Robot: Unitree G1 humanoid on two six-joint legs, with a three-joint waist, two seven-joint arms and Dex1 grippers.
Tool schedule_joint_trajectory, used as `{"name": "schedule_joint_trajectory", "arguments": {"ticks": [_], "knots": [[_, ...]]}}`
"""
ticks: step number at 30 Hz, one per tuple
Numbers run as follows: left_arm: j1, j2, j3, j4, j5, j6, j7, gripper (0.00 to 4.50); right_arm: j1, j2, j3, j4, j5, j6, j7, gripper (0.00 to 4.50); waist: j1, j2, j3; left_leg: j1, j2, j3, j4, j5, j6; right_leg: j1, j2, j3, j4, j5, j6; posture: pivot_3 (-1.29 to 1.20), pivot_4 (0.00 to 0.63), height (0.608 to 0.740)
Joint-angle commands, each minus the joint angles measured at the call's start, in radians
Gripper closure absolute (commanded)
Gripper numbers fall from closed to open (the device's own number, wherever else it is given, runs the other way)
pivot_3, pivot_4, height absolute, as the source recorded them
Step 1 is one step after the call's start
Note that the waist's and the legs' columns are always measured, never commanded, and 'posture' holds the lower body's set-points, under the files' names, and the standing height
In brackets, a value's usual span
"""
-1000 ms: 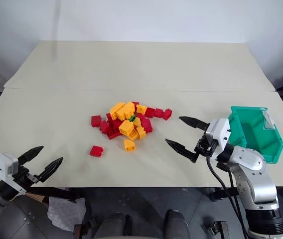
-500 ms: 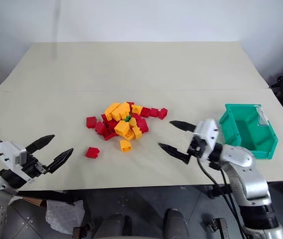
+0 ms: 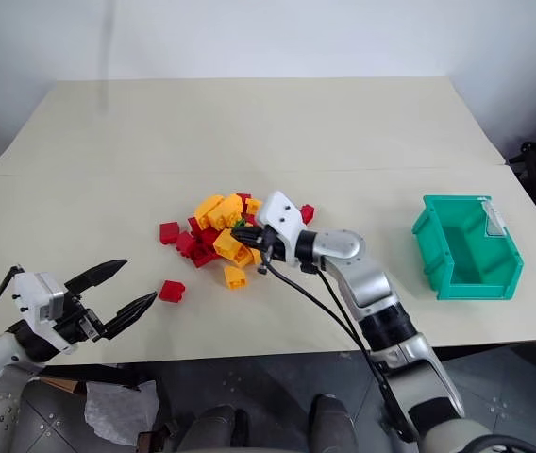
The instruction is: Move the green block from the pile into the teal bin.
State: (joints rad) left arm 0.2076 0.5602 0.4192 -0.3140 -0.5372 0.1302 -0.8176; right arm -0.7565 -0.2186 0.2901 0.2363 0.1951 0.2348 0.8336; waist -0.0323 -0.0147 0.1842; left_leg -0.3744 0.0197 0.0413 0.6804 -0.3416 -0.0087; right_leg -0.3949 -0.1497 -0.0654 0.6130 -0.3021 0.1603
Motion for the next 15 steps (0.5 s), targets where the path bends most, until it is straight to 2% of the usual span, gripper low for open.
{"name": "schedule_joint_trajectory", "arguments": {"ticks": [1,7,12,15], "knots": [[0.005,-0.010,0.000,-0.046,-0.025,-0.010,0.005,0.00,-0.068,0.054,0.008,0.083,-0.036,-0.031,-0.022,4.49,-0.001,0.000,0.000,0.000,0.000,0.000,0.000,0.000,0.000,0.000,0.000,0.000,0.000,0.000,0.000,0.00,0.150,0.740],[0.014,-0.040,-0.014,-0.052,-0.009,-0.022,0.031,0.00,-0.217,0.158,0.003,0.342,-0.096,-0.085,-0.046,4.49,-0.005,0.001,0.000,0.000,0.000,-0.001,0.000,-0.001,-0.001,-0.001,0.000,-0.001,0.003,0.000,0.000,0.00,0.150,0.740],[0.014,-0.049,-0.014,-0.050,-0.001,-0.033,0.052,0.00,-0.342,0.189,-0.057,0.603,-0.151,-0.214,-0.194,4.49,-0.010,0.001,0.001,0.000,0.000,-0.001,0.000,-0.001,-0.001,-0.002,0.000,-0.001,0.005,0.000,-0.001,0.00,0.150,0.740],[0.012,-0.050,-0.016,-0.046,0.002,-0.038,0.060,0.00,-0.362,0.192,-0.071,0.657,-0.153,-0.269,-0.157,4.49,-0.019,0.001,0.001,0.000,0.000,-0.001,0.000,-0.001,-0.002,-0.002,0.000,-0.001,0.005,-0.001,-0.001,0.00,0.150,0.740]]}}
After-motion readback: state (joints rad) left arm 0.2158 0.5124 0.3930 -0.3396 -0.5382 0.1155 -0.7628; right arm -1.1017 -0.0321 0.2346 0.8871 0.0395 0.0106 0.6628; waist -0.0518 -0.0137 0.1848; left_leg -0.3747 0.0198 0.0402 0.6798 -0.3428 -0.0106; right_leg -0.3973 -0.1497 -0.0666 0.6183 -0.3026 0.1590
